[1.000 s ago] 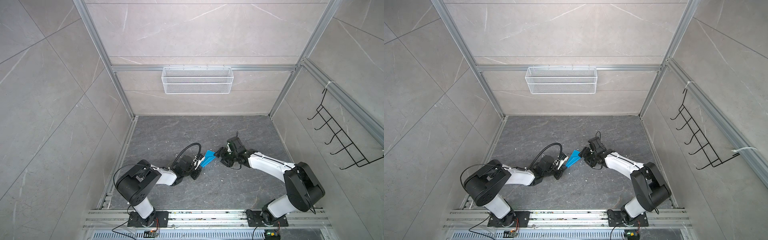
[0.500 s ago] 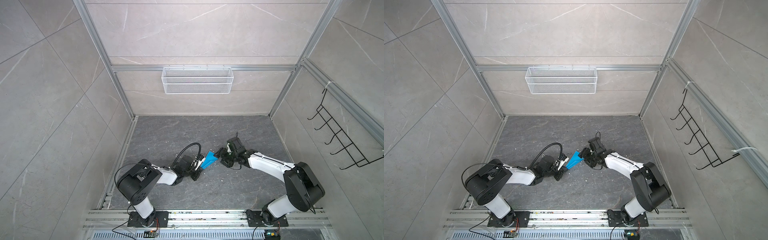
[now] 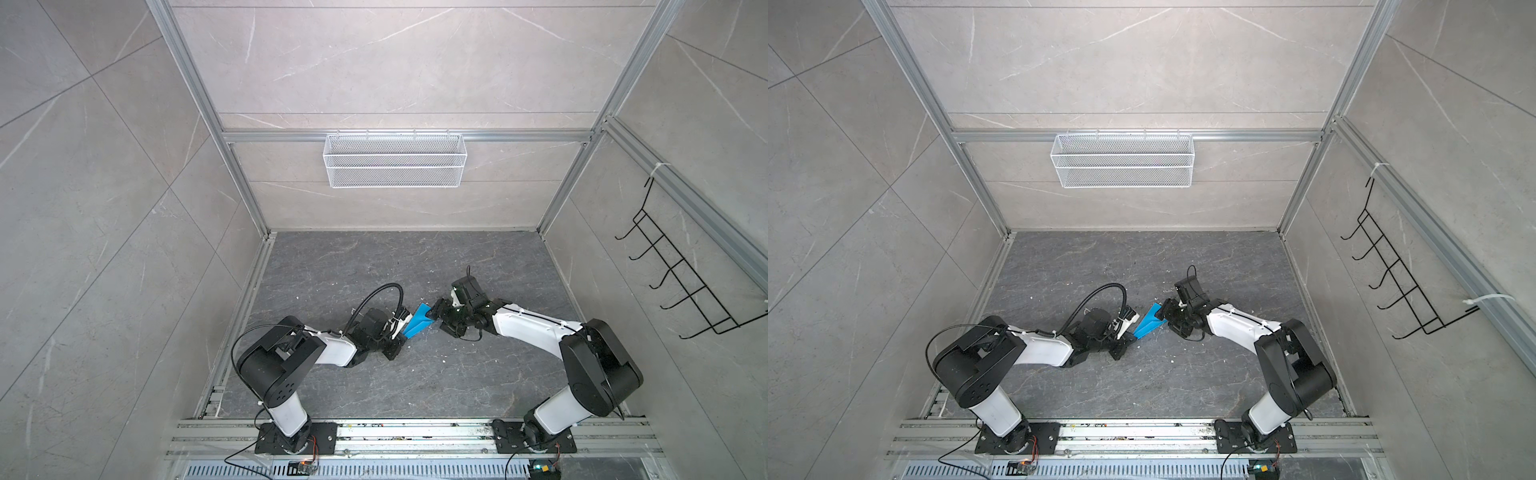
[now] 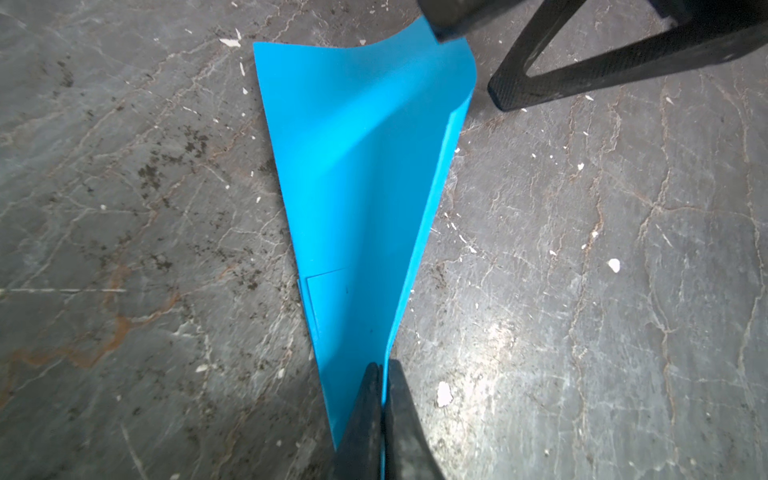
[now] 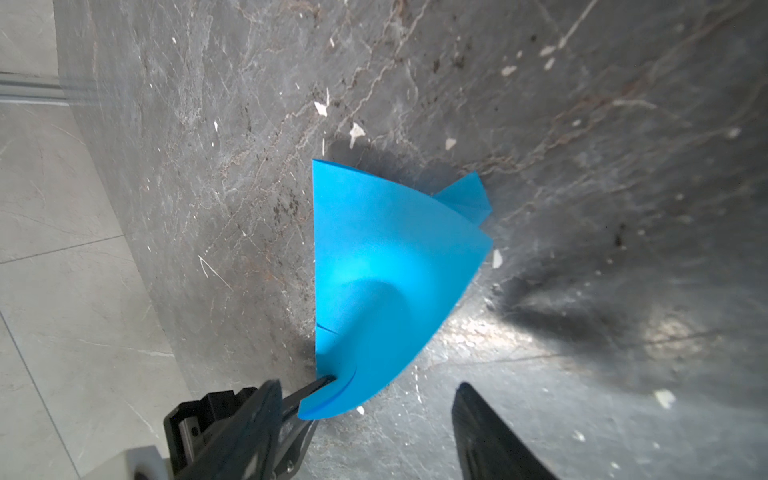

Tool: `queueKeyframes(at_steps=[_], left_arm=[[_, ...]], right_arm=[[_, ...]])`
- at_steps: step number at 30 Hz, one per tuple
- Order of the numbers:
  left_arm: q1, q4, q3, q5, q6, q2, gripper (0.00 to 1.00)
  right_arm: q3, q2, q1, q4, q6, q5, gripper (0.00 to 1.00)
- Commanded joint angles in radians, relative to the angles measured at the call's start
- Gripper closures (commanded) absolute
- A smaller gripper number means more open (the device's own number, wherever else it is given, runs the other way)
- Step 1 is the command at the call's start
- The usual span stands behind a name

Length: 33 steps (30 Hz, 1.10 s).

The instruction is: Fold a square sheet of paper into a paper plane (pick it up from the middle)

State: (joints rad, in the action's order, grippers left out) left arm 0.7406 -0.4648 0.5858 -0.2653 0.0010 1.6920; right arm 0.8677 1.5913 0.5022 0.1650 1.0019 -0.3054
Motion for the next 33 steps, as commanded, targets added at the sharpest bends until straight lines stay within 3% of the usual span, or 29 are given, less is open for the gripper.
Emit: queueKeyframes(at_steps=[1, 7, 18, 33], left_arm=[[-0.007, 0.06, 0.036, -0.025, -0.039, 0.019, 0.94], [-0.01, 0.147, 0.079, -0.043, -0.122, 0.057, 0.96], [-0.019, 0.188, 0.083, -0.071, -0.253, 0.076, 0.97], [-0.022, 0.201, 0.089, -0.09, -0.3, 0.096, 0.97]], right_arm=[[-0.006, -0.004, 0.015, 0.014, -0.097, 0.011, 0.32], [-0.09, -0.052, 0.05, -0.122, -0.197, 0.029, 0.34], [-0.179, 0.04, 0.079, -0.539, -0.198, -0.174, 0.48], [-0.165, 0.179, 0.085, -0.706, -0.148, -0.244, 0.55]])
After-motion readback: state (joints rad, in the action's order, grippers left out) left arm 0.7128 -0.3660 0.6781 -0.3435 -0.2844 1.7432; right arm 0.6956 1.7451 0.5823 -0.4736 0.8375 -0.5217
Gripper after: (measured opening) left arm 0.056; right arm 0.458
